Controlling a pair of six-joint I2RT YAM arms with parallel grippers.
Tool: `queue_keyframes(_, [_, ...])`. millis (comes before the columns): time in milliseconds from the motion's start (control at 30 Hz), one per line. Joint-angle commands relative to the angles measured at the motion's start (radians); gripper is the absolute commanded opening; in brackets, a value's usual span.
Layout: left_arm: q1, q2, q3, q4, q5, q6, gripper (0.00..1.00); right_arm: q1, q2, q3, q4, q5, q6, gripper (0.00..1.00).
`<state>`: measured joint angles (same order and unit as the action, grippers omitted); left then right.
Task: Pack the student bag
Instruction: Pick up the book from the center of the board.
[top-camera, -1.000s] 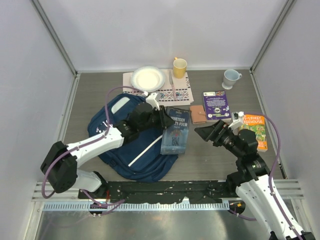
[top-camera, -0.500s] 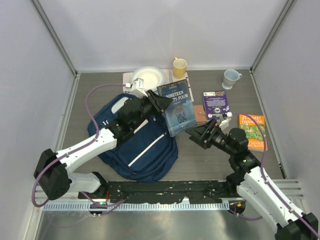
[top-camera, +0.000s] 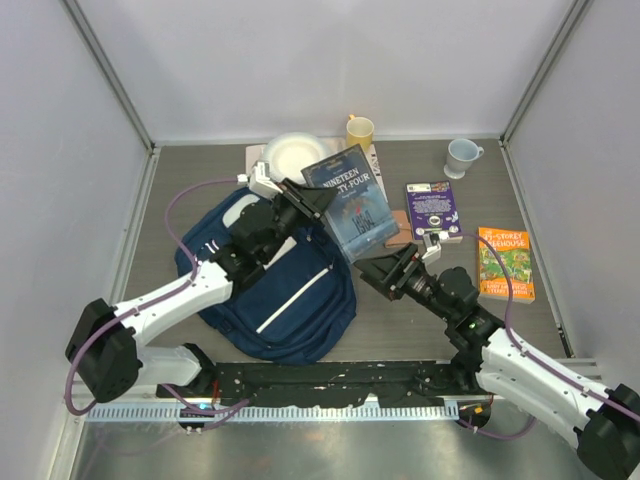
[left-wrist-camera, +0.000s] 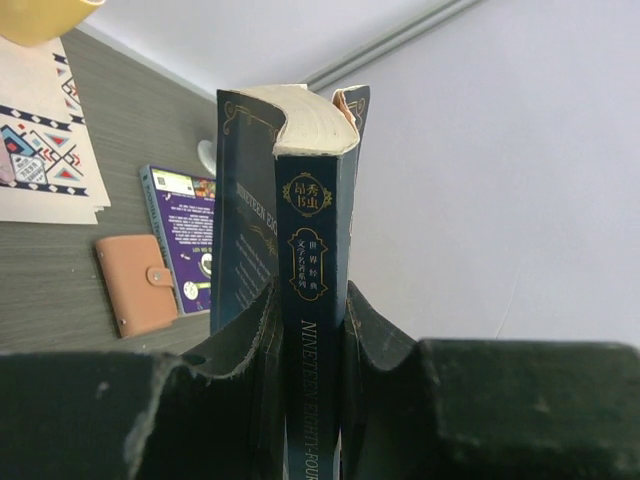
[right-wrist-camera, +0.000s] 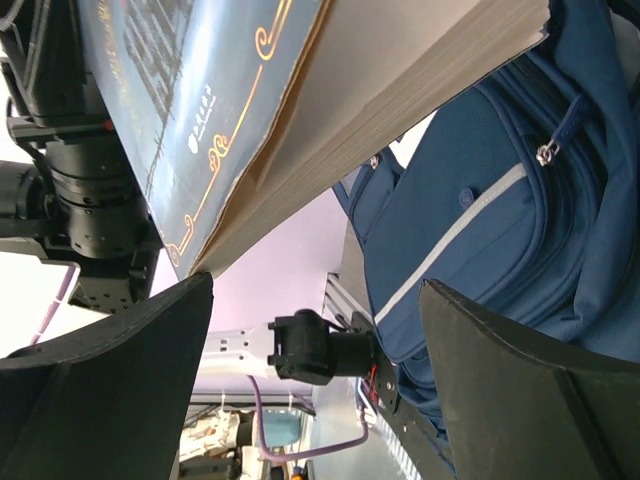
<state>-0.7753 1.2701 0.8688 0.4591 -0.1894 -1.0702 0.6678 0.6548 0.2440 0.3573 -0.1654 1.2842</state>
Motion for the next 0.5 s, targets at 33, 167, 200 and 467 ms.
queue_keyframes(33, [-0.010,-0.080,-0.025,0.136,-0.022,-0.039,0.00,-0.002,-0.026,0.055,0.118,0.101,-0.028,0.90])
queue_keyframes(167, [-0.010,-0.087,-0.028,0.122,-0.062,-0.028,0.00,-0.002,-0.046,0.017,0.117,0.034,0.013,0.90])
queue_keyframes(200, [-0.010,-0.087,-0.025,0.107,-0.067,-0.017,0.00,-0.001,-0.053,0.009,0.115,0.029,0.017,0.90])
queue_keyframes(467, [-0.009,-0.072,-0.024,0.112,-0.068,-0.033,0.00,0.003,-0.093,-0.038,0.149,0.032,0.072,0.90])
